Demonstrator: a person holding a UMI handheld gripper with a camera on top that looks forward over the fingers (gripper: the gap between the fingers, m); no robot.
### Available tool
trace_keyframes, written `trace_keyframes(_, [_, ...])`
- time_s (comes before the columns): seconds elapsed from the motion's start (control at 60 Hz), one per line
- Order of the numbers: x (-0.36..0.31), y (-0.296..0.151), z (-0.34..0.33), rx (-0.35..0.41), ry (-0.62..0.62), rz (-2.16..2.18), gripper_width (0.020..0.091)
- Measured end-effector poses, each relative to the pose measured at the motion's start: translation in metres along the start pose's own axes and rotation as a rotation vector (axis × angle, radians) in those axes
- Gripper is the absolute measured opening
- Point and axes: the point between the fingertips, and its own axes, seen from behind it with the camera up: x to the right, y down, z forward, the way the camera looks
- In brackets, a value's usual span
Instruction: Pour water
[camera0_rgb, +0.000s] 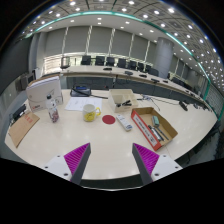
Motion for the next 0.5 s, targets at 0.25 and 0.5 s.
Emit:
trace_keyframes(0.25, [-0.102, 0.001, 0.023, -0.022, -0.093, -0.053, 0.0862])
trace_keyframes(0.5, [-0.251, -0.022, 0.08, 0.066, -0.178, -0.095, 0.0863])
